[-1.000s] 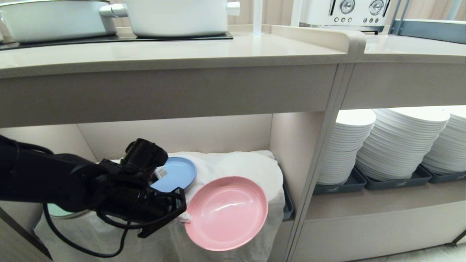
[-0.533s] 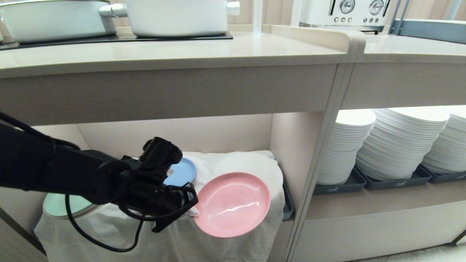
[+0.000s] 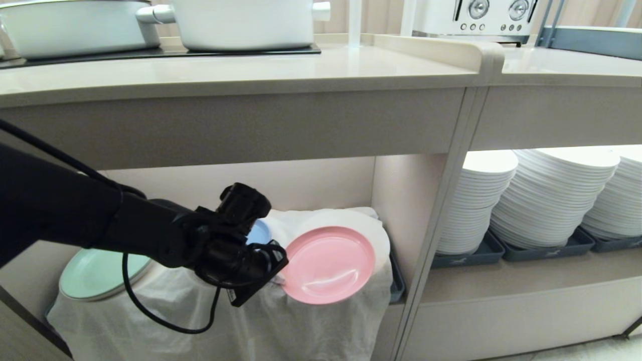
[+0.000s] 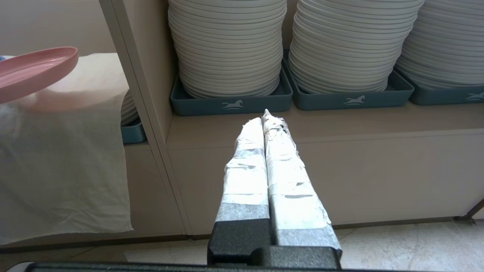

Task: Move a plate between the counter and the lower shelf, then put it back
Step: Put the plate in the cupboard

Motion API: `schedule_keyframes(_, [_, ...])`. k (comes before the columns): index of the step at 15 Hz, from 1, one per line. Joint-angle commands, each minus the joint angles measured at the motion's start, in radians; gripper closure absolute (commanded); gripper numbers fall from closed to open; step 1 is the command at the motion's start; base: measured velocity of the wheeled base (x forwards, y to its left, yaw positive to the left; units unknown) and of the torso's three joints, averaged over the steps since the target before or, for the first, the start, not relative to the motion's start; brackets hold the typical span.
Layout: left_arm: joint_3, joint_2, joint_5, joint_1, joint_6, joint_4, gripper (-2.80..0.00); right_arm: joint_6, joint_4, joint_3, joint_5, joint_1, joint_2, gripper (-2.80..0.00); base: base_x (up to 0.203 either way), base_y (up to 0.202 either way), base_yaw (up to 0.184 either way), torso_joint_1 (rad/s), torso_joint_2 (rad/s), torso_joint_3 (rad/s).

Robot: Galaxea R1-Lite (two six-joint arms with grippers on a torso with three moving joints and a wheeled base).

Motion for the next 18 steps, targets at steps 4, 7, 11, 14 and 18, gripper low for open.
schedule_keyframes(4, [-0.057,0.066,0.032,-0.039,-0.041,0.001,0.0,0.001,0.0,0.0,0.0,0.001,0.0,0.0,0.0,0.0,0.0,0.0,0.0,0.0])
schedule_keyframes(7, [-0.086,0.098,0.046,-0.053,-0.069,0.001,0.0,0.001,0.0,0.0,-0.001,0.0,0.0,0.0,0.0,0.0,0.0,0.0,0.0,0.0])
schedule_keyframes(11, [-0.139,0.145,0.094,-0.063,-0.081,0.001,0.0,0.001,0.0,0.0,0.0,0.0,0.0,0.0,0.0,0.0,0.0,0.0,0.0,0.0])
schedule_keyframes(14, [-0.18,0.169,0.128,-0.063,-0.081,0.003,0.0,-0.001,0.0,0.0,0.0,0.0,0.0,0.0,0.0,0.0,0.0,0.0,0.0,0.0])
schedule_keyframes(18, [-0.19,0.198,0.168,-0.064,-0.082,0.001,0.0,-0.001,0.0,0.0,0.0,0.001,0.0,0.0,0.0,0.0,0.0,0.0,0.0,0.0])
